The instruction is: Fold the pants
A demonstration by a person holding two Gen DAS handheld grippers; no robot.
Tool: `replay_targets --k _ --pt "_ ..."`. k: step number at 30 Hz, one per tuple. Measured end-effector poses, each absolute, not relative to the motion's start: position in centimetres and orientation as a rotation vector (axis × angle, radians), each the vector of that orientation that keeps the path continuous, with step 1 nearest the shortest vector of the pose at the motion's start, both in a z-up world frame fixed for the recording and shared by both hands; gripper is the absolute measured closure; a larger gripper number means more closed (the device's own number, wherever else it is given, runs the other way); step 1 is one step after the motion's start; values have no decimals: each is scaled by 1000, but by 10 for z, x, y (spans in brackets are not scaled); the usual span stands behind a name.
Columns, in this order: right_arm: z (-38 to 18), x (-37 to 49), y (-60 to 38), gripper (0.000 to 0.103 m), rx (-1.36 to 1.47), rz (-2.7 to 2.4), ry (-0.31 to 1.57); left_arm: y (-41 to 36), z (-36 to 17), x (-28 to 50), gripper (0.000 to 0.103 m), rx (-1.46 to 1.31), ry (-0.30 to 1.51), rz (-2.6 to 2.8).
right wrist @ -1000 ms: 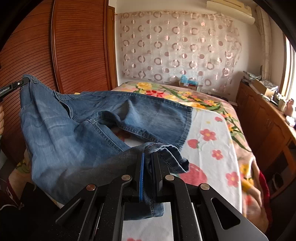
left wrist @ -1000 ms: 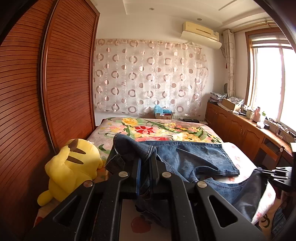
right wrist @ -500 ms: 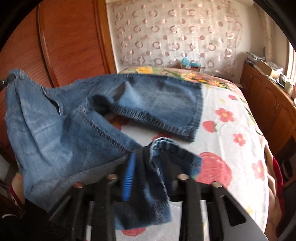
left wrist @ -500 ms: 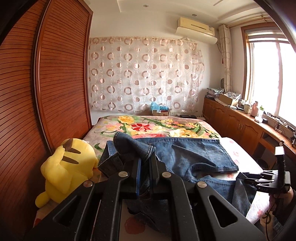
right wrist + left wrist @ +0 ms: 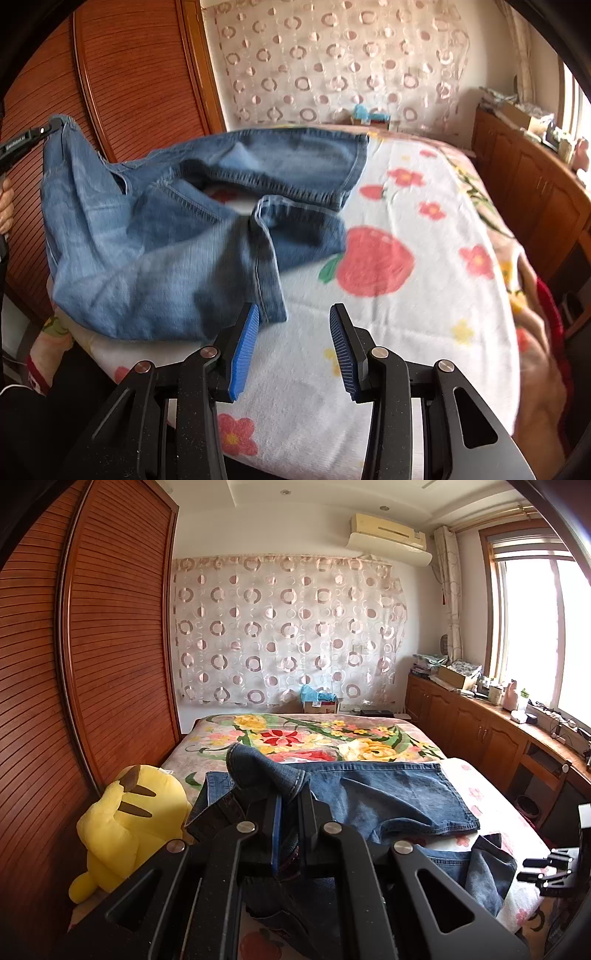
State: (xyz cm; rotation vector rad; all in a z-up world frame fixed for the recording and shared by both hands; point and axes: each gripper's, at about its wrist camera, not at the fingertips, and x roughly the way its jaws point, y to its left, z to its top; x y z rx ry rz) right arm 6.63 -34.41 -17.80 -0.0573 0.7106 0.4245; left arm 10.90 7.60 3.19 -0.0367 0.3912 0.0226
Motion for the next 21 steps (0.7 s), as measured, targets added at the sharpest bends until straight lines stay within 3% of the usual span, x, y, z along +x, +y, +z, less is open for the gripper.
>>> replay_targets --k 6,7,16,21 --pt "-188 85 -337 61 -49 478 726 84 29 129 95 -30 401 34" --pt "-188 87 -338 68 -48 489 730 86 27 132 95 -31 404 37" --pt "-187 97 -344 91 -13 560 721 102 15 167 95 -40 435 53" --pt "-154 102 -355 91 -2 535 623 111 16 182 95 -54 435 63"
